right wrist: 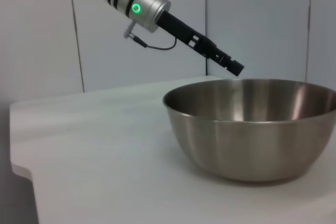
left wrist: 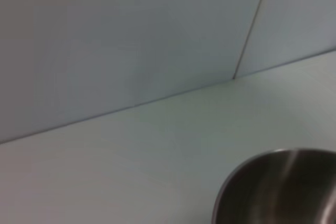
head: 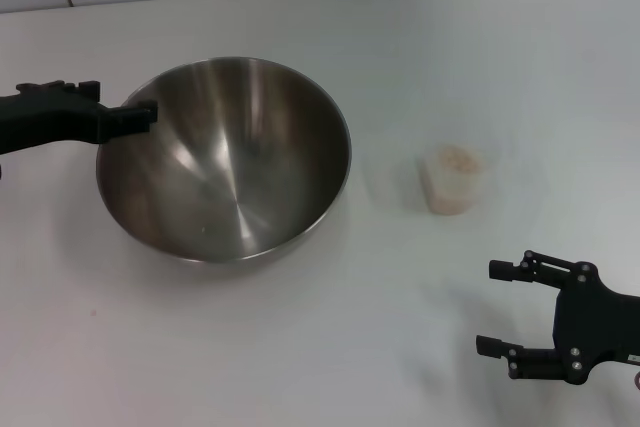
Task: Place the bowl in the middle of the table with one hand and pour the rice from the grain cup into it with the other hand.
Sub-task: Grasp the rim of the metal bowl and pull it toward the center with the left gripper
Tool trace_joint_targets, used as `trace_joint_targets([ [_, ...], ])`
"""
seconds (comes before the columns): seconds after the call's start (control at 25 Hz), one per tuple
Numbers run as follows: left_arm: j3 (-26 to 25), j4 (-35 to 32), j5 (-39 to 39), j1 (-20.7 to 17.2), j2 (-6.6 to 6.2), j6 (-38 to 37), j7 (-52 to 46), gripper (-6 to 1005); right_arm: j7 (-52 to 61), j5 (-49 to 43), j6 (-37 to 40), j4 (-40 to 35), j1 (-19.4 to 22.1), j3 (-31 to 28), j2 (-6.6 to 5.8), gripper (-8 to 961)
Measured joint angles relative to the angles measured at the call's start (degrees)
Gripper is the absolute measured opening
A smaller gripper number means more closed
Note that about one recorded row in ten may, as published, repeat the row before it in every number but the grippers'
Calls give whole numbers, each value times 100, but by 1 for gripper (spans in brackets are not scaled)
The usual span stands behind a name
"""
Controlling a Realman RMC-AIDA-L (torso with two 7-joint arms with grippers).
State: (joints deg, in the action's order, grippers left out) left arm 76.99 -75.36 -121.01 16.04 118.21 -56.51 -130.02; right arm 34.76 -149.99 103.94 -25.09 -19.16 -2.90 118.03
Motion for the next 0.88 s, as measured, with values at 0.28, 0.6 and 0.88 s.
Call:
trace_joint_targets([
  [0.28, -19, 268, -381, 267, 4, -161, -207, 817, 55, 5, 8, -71, 0, 23, 1, 788],
  [0.6, -29, 558, -554, 441, 10, -170, -315, 810, 58, 6, 11, -75, 0, 24, 6, 783],
  [0.88, -140, 615, -559, 543, -12, -451, -360, 785, 58, 6, 11, -76, 9, 24, 9, 778],
])
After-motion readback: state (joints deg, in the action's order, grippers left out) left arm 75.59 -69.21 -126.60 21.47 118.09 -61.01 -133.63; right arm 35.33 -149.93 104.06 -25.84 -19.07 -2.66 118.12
